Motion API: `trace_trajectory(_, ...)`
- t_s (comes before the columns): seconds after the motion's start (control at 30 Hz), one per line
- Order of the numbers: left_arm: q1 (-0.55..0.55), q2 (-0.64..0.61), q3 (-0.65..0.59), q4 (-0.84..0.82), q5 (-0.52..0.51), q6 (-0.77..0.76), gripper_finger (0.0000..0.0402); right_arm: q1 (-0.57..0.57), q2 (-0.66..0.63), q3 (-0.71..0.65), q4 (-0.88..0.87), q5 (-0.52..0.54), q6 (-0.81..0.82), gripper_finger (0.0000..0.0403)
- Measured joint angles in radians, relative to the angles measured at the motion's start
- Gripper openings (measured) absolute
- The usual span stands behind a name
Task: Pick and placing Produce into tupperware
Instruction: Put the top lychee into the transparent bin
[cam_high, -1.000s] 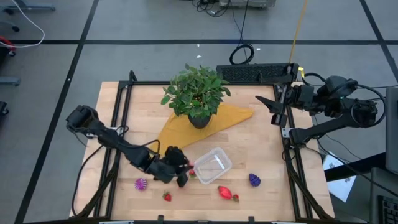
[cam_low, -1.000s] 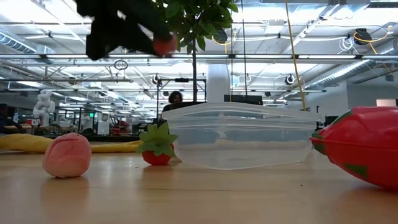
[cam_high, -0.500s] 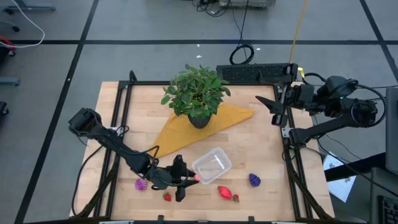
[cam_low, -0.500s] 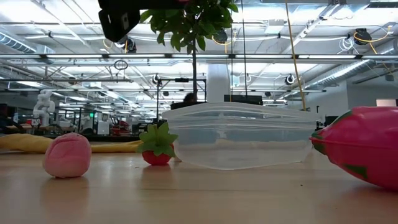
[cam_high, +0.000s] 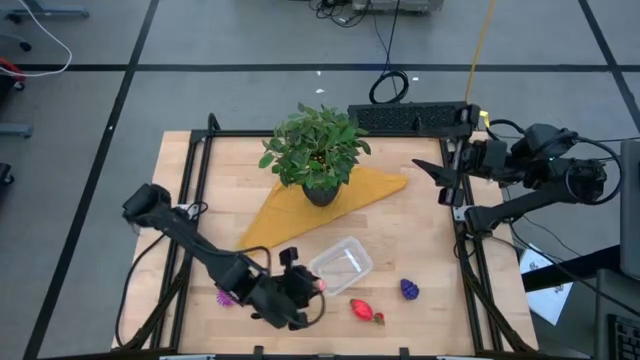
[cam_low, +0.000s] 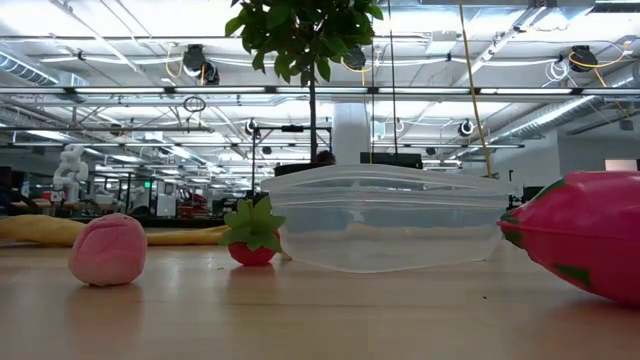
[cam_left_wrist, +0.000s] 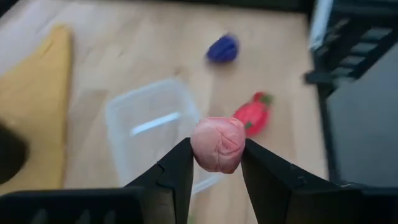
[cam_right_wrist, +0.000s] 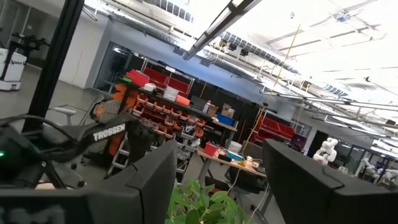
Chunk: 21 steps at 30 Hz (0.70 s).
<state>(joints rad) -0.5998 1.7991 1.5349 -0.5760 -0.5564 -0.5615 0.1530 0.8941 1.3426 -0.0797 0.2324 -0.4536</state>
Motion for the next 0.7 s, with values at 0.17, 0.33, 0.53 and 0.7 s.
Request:
trace_trajectory(0.17,0.039,0.116,0.178,-0.213,0.034,-0.093,0.0129,0.000,-0.020,0.000,0.001,0.000,-0.007,0.0228)
trace_trajectory(0.33,0.091,0.249,0.302,-0.332,0.158,-0.164,0.0129,0.000,-0.051,0.000,0.000,0.000,-0.007,0.0228)
trace_trajectory(0.53,0.131,0.353,0.375,-0.416,0.218,-0.259,0.0129,0.000,-0.088,0.000,-0.010,0.001,0.013,0.0228)
trace_trajectory(0.7,0.161,0.384,0.377,-0.424,0.247,-0.332,0.0129,0.000,-0.102,0.000,-0.021,0.001,0.026,0.0228)
